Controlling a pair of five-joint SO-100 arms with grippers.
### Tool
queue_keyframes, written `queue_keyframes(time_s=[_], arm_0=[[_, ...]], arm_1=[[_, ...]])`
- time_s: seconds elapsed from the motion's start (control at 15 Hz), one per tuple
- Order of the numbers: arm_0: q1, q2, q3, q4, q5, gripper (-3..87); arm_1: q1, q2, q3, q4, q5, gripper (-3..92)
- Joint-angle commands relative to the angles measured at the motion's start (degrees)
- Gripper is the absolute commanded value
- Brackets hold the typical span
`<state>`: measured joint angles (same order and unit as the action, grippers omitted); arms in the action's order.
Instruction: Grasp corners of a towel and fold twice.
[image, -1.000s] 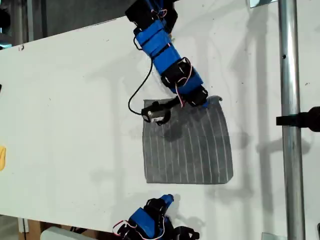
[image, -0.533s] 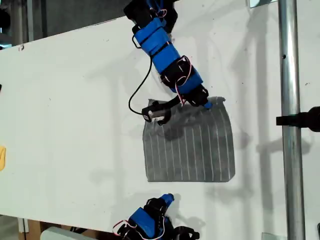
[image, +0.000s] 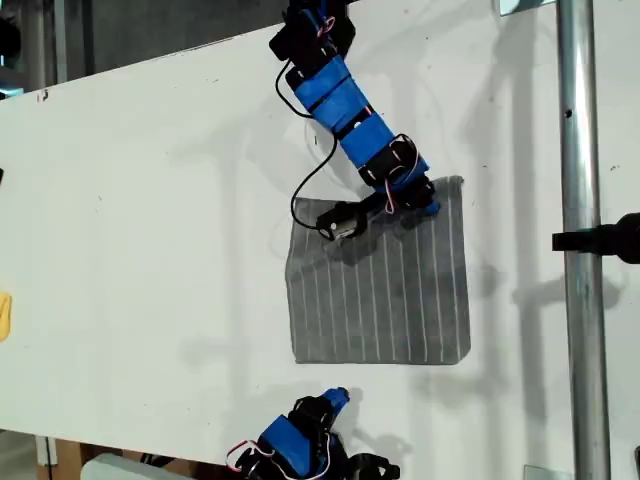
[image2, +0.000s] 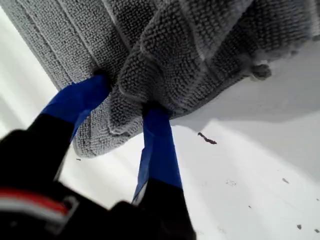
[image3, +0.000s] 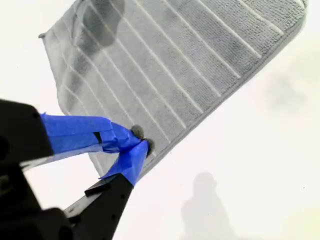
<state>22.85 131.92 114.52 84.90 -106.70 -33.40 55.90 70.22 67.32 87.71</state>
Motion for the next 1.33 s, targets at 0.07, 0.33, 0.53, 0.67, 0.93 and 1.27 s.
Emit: queue_keyframes(time_s=[0.07,0.33,0.53,0.67,0.93,1.27], arm_0=[[1.14,0.88,-0.44,-1.14,-0.44,-2.8],[1.41,0.97,-0.09,-1.67,-1.05,-2.8],[1.49,0.97,0.26,-2.11,-1.23,-2.8],[1.85,0.97,0.26,-2.2,-1.32,-2.8],[1.85,0.97,-0.09,-2.46,-0.88,-2.8],[1.93,0.53,-2.11,-1.41,-0.53,-2.8]], arm_1=[[-0.79,3.69,-0.44,2.2,0.53,20.1],[-0.62,4.66,-0.35,2.37,-0.88,13.7],[-0.7,2.37,-0.44,0.79,-0.88,10.8],[0.35,6.15,-2.64,6.15,-5.01,22.5],[2.99,19.34,-2.64,18.19,-6.59,32.6],[3.69,28.56,-5.19,23.29,-10.11,34.0]])
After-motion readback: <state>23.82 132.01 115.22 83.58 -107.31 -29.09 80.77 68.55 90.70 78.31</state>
